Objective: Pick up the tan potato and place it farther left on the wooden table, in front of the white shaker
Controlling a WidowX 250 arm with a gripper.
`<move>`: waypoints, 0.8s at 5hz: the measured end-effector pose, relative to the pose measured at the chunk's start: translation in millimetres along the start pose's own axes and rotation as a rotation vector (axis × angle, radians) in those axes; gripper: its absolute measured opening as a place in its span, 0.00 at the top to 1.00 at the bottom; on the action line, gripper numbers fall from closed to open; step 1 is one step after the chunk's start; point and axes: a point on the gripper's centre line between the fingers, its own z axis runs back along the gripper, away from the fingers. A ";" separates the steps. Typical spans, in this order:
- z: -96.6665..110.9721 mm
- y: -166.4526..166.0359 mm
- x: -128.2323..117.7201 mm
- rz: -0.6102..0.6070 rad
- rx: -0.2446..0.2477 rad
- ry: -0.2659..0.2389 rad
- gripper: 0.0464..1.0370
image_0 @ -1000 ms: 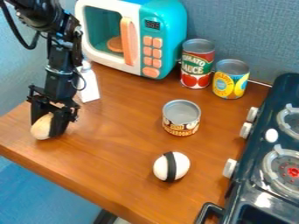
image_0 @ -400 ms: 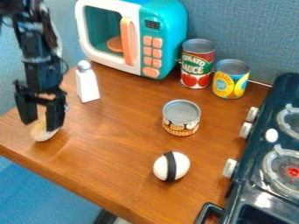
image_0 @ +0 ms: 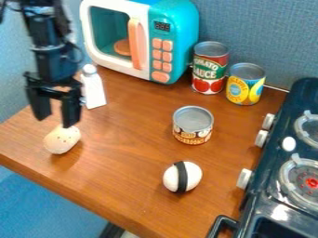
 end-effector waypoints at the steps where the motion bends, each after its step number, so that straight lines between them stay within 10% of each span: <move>1: 11.8 -39.9 17.6 -0.048 0.028 0.008 0.04; 4: 1.9 -131.1 33.2 -0.222 -0.016 -0.001 0.04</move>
